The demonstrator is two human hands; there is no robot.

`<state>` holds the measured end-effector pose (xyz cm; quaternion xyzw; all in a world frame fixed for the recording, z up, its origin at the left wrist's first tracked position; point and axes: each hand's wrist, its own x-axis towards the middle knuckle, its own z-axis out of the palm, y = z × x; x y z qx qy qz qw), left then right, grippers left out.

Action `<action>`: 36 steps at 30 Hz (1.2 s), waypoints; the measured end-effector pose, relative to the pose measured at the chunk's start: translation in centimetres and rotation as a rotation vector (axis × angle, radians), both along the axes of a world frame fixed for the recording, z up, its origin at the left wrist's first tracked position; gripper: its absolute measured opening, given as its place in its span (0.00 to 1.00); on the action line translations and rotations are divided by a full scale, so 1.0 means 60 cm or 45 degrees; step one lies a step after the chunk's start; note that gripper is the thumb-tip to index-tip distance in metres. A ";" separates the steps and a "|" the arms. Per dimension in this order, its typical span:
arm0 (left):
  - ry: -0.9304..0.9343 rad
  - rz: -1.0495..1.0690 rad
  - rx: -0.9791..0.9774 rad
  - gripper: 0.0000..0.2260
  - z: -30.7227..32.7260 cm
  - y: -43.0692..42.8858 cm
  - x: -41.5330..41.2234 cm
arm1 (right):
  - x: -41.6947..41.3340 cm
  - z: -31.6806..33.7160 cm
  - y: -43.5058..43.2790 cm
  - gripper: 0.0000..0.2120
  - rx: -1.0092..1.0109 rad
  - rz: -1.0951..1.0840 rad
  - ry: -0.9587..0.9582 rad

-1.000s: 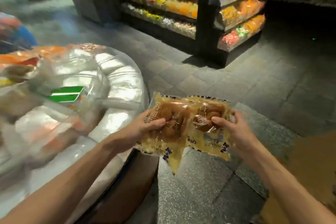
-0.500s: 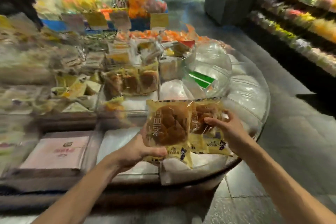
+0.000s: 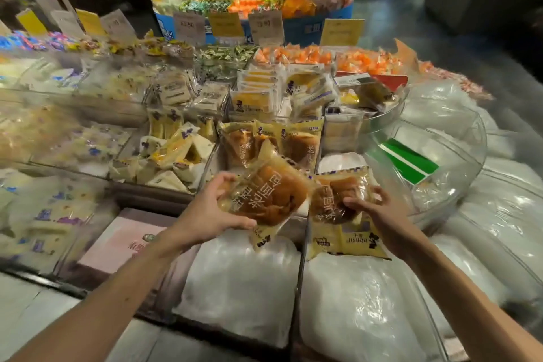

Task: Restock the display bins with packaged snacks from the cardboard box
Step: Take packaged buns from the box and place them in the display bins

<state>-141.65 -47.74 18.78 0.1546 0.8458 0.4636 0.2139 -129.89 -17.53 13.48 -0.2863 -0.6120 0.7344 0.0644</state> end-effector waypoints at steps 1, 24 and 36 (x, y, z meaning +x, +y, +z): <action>0.079 -0.004 -0.039 0.35 0.017 0.006 -0.020 | -0.013 0.001 0.005 0.38 0.010 0.006 -0.010; 1.129 -1.845 -1.700 0.13 -0.072 0.257 -0.199 | -0.016 -0.011 -0.053 0.38 0.023 -0.402 -0.138; 0.821 -1.577 -1.239 0.26 -0.127 0.209 -0.255 | -0.059 -0.002 -0.038 0.37 0.101 -0.245 -0.139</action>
